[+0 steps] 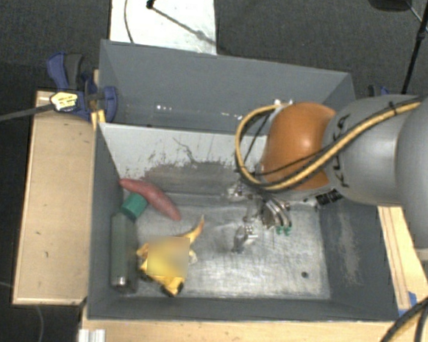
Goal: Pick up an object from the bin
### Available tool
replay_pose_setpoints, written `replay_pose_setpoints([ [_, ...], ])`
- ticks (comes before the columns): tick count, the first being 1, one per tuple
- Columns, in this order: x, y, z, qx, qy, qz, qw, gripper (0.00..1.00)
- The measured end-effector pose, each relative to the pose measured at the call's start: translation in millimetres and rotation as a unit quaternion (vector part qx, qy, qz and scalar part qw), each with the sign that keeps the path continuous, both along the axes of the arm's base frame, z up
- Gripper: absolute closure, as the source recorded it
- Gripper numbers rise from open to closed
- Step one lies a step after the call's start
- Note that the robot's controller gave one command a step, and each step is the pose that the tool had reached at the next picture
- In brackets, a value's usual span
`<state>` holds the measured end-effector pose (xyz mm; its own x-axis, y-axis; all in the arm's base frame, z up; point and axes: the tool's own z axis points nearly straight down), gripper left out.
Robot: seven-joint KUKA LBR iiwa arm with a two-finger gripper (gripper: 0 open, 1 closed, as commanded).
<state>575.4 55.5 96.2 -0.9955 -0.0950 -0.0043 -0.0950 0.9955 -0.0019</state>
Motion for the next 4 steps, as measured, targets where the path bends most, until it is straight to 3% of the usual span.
replay_pose_setpoints([
  [1, -13.6, 55.9, -4.4, 0.001, 0.0022, 0.079, 0.9969, 0.0],
  [2, -33.2, 94.3, -20.1, 0.0, 0.0033, 0.106, 0.9943, 1.0],
  [3, -33.1, 94.3, -20.1, 0.0, 0.0033, 0.106, 0.9943, 1.0],
  [4, -46.3, 98.7, 72.0, 0.001, 0.0012, 0.113, 0.9935, 1.0],
])
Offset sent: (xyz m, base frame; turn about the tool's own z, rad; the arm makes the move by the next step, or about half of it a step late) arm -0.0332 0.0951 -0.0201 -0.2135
